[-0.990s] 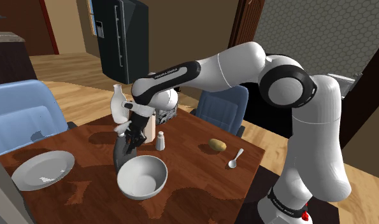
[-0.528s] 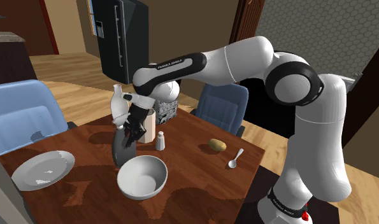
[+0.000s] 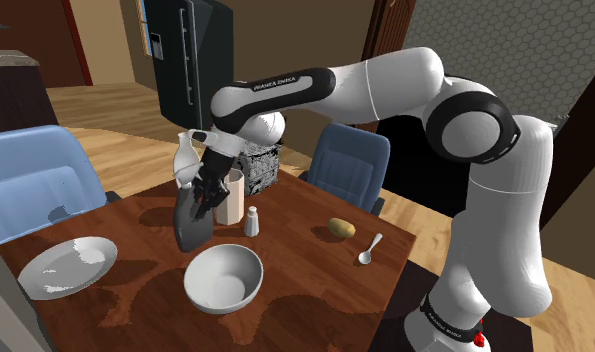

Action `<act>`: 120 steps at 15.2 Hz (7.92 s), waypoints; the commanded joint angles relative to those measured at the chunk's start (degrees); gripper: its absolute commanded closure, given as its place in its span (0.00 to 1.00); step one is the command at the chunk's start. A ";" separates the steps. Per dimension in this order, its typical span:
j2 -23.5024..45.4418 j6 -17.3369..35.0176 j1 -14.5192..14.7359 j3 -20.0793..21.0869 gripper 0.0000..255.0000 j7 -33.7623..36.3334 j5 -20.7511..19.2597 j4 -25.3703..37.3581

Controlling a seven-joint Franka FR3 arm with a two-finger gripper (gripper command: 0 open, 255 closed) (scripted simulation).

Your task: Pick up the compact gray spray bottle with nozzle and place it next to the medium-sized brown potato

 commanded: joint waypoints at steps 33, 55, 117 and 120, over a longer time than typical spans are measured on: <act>-3.11 -20.38 -1.02 -1.43 1.00 12.62 -5.25 20.38; -12.60 -32.94 -12.69 -9.34 1.00 -2.86 -5.93 13.64; -4.13 -11.54 -20.41 -14.27 1.00 -33.40 -1.51 -12.61; -2.86 -10.11 -20.53 -14.02 1.00 -34.63 -0.61 -13.27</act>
